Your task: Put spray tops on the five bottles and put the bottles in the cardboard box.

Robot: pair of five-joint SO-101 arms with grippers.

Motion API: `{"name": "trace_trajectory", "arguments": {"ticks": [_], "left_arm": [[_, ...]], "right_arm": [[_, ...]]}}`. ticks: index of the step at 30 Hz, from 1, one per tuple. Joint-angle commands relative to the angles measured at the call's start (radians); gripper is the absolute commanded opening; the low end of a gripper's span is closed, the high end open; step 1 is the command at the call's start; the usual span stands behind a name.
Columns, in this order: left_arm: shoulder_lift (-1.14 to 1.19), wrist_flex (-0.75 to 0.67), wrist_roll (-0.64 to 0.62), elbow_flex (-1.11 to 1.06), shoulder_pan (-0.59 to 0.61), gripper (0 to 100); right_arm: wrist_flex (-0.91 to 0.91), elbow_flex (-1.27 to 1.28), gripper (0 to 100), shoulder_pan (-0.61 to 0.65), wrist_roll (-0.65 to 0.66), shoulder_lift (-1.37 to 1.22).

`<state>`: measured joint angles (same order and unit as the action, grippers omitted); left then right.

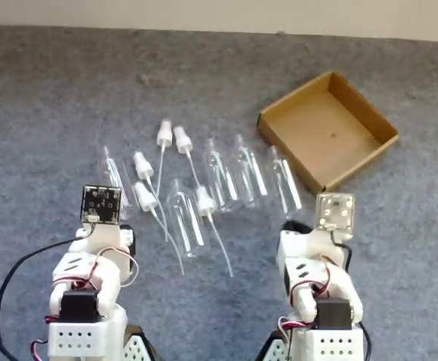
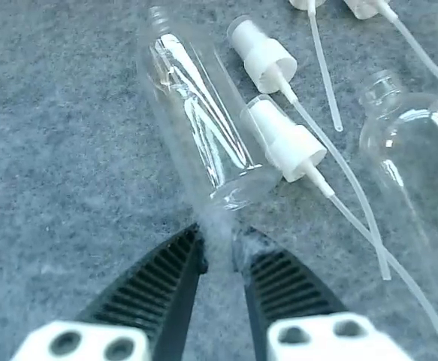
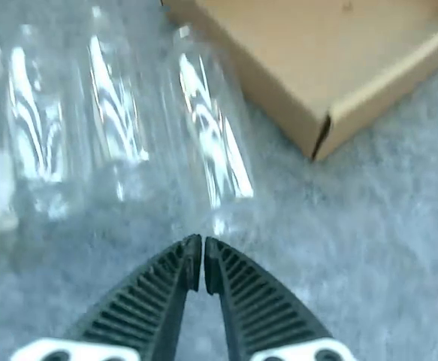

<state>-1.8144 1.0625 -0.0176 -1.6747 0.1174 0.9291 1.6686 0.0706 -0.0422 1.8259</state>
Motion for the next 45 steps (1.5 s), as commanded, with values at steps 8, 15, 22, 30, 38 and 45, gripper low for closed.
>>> {"name": "trace_trajectory", "arguments": {"ticks": [8, 15, 22, 30, 38, 45], "left_arm": [[-0.002, -0.002, -0.003, -0.021, 0.019, 1], [-0.002, -0.002, -0.003, -0.021, 0.019, 1], [-0.002, -0.002, -0.003, -0.021, 0.019, 1], [-0.002, -0.002, -0.003, -0.021, 0.019, 1], [-0.002, -0.002, -0.003, -0.021, 0.019, 1], [-0.002, -0.002, -0.003, -0.021, 0.019, 1]], "right_arm": [[-0.208, 0.068, 0.9, -0.18, 0.327, 0.013], [-0.206, -0.102, 1.0, -0.26, 0.33, 0.01], [-0.012, -0.278, 1.0, -0.274, 0.33, 0.007], [0.111, -0.562, 1.0, -0.272, 0.364, -0.194], [0.159, -0.829, 1.0, -0.156, 0.408, -0.711], [0.159, -1.021, 1.1, -0.071, 0.359, -1.075]]}}
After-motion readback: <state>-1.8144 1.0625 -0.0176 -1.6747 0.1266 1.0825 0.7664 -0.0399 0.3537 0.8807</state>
